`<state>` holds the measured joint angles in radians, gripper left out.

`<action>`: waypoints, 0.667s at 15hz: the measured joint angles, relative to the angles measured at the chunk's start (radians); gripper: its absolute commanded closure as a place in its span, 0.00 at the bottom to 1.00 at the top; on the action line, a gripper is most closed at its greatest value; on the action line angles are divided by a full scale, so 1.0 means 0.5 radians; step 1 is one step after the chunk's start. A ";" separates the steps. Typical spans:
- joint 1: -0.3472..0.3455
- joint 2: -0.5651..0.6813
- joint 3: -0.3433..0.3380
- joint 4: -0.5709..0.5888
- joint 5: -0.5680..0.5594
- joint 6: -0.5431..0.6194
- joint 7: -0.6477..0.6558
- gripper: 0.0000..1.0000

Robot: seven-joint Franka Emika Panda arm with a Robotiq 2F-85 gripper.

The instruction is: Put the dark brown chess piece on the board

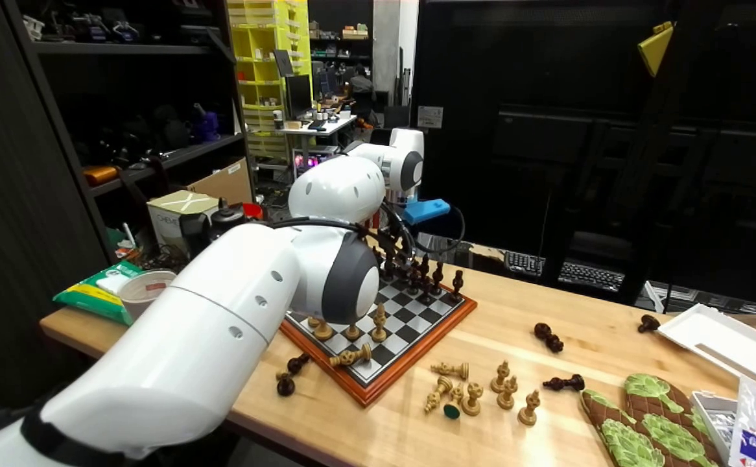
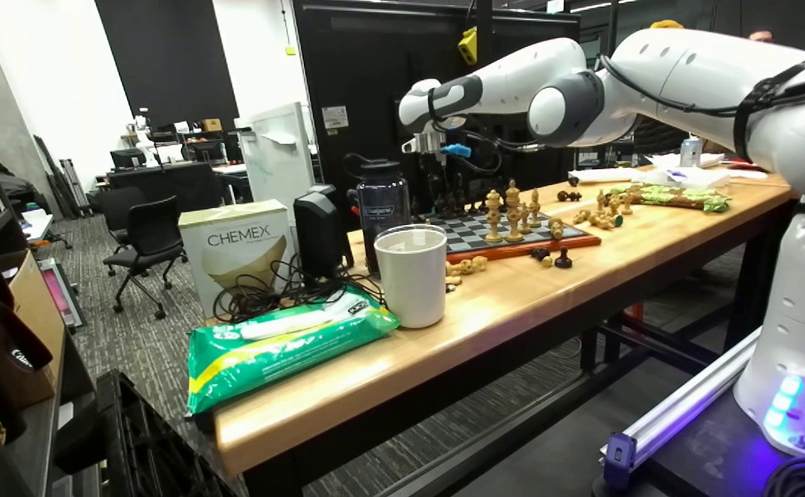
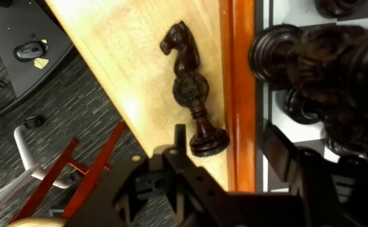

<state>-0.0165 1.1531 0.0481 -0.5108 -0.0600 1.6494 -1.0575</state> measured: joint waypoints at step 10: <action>0.005 0.007 0.000 0.016 0.000 0.026 0.007 0.92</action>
<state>-0.0140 1.1567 0.0480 -0.5029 -0.0601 1.6622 -1.0540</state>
